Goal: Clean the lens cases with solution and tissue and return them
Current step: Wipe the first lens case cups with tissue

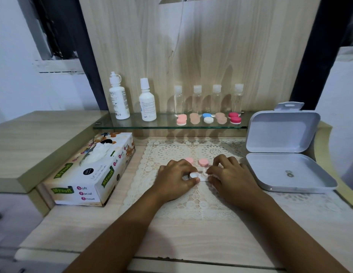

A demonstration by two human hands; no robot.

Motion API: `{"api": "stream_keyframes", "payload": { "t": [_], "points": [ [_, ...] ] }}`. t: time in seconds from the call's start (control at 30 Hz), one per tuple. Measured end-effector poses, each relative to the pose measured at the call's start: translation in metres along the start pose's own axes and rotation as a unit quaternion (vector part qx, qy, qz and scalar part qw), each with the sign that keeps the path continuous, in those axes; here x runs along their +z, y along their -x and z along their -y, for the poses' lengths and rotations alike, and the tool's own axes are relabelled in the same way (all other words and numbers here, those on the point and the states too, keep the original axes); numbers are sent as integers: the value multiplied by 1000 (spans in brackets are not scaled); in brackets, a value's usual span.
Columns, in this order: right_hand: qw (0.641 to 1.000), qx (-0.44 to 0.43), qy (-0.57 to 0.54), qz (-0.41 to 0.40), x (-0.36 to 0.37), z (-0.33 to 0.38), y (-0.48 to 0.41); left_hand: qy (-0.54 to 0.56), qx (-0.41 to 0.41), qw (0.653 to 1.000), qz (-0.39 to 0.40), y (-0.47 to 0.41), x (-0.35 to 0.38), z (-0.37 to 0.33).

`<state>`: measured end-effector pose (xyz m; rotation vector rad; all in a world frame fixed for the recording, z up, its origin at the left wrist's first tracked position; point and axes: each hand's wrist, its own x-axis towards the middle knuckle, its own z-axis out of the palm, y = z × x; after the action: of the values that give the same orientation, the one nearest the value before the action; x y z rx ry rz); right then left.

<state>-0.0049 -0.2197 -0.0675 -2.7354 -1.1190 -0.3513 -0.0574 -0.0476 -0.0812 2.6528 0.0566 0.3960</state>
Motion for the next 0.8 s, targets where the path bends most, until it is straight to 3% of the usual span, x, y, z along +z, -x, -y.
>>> {"api": "stream_keyframes", "payload": {
  "t": [0.27,0.6,0.8],
  "points": [
    [994,4,-109,18,3,-5,-3,5,-2,1000,5,-1,0,0],
    [999,2,-39,9,2,0,0,-1,-1,1000,1,1,0,-1],
    [994,-11,-108,-1,7,-5,-2,0,1,1000,2,1,-1,-1]
  ]
}}
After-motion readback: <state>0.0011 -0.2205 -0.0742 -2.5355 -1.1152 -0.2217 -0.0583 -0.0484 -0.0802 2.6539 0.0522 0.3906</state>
